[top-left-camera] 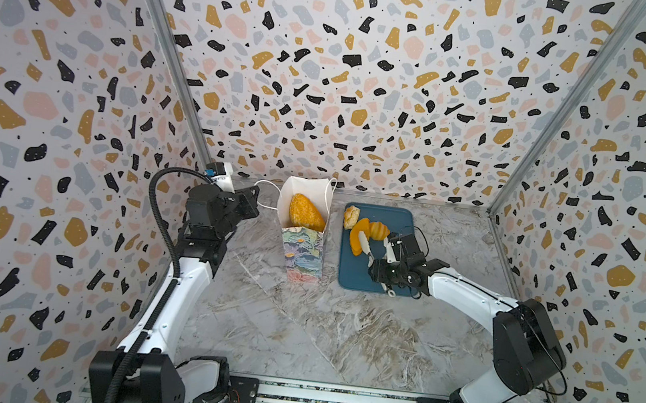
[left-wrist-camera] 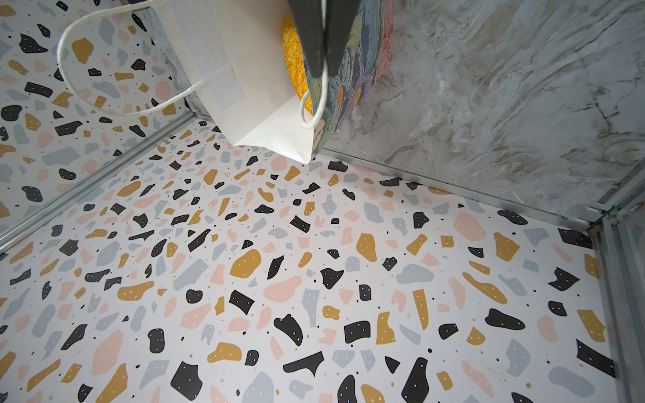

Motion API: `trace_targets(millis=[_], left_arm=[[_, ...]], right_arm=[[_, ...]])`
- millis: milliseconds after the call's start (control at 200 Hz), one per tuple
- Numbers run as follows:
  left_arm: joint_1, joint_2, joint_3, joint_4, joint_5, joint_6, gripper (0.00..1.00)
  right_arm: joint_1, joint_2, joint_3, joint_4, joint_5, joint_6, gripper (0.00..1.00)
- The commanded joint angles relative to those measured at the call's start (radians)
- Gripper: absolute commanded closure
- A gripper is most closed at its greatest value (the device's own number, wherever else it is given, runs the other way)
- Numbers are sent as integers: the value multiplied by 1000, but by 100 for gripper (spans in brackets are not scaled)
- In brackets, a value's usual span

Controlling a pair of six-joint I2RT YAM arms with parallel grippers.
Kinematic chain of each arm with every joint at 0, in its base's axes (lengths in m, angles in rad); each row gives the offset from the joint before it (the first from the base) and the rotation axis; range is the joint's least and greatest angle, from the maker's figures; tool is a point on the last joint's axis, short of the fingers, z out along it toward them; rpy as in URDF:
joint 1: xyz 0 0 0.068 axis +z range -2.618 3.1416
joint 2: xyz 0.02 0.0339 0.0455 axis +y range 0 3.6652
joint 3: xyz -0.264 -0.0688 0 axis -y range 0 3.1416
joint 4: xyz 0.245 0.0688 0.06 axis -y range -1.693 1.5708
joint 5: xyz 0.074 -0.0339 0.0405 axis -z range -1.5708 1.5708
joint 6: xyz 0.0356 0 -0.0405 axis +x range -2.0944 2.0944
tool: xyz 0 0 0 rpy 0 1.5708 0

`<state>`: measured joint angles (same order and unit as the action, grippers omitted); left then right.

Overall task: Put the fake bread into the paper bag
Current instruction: 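Move the open tongs over the flat orange bread on the tray, then lower the tongs and close them around the flat orange bread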

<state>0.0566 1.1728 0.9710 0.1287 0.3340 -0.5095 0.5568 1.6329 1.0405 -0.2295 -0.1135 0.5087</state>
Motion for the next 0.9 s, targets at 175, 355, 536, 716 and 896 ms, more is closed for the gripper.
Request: trace_targets(millis=[175, 355, 536, 716, 896], left_arm=[[-1, -5, -2, 20, 2, 17, 100], [-1, -5, -3, 21, 3, 14, 100], [-1, -11, 6, -1, -19, 39, 100], [-2, -9, 3, 5, -12, 33, 100], [-2, -8, 1, 10, -11, 31, 100]], right_arm=[[-8, 40, 62, 60, -65, 11, 44], [-8, 57, 59, 79, -82, 29, 46], [-8, 85, 84, 80, -95, 32, 48], [-13, 97, 92, 98, -103, 34, 49], [-29, 113, 105, 111, -113, 33, 50]])
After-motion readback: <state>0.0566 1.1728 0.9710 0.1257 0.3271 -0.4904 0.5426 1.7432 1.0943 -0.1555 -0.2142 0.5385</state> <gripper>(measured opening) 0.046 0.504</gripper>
